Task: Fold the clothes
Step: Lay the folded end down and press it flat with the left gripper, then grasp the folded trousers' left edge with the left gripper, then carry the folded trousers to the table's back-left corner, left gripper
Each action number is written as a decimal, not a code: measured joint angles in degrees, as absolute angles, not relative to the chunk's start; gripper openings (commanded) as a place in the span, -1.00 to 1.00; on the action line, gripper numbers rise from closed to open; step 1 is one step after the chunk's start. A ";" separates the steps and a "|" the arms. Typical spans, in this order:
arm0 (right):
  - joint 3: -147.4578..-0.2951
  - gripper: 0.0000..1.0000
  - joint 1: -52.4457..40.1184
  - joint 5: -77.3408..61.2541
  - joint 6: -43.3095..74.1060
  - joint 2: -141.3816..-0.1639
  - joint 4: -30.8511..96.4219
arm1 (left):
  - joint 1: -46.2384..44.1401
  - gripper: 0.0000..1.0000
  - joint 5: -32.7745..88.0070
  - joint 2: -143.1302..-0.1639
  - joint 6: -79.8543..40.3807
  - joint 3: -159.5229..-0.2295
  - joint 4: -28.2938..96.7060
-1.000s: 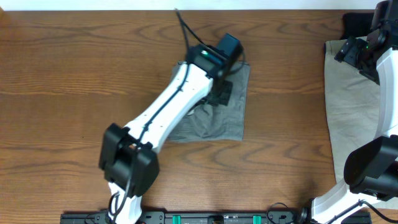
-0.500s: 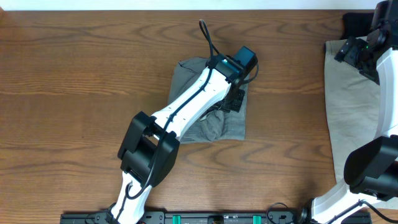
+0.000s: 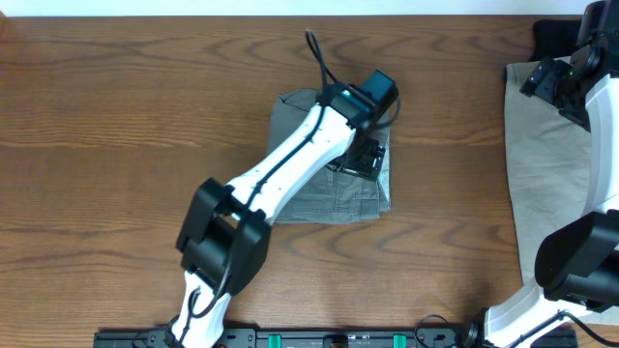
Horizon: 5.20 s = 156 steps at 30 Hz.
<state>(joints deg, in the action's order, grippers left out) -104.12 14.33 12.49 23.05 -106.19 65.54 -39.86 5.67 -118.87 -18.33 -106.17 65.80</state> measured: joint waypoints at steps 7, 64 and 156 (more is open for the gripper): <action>-104.12 0.98 14.33 12.49 23.05 -106.19 65.54 | -39.48 -0.49 7.38 -116.86 -18.44 -104.66 63.42; -104.12 0.98 14.33 12.49 23.05 -106.19 65.54 | -43.83 -0.88 0.40 -119.28 -25.50 -83.18 11.75; -104.12 0.99 14.33 12.49 23.05 -106.19 65.54 | 23.51 -0.88 14.06 -98.15 -42.30 -51.22 8.91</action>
<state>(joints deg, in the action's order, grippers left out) -104.12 14.33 12.49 23.05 -106.19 65.54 23.51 14.06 -98.15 -42.30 -51.22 8.91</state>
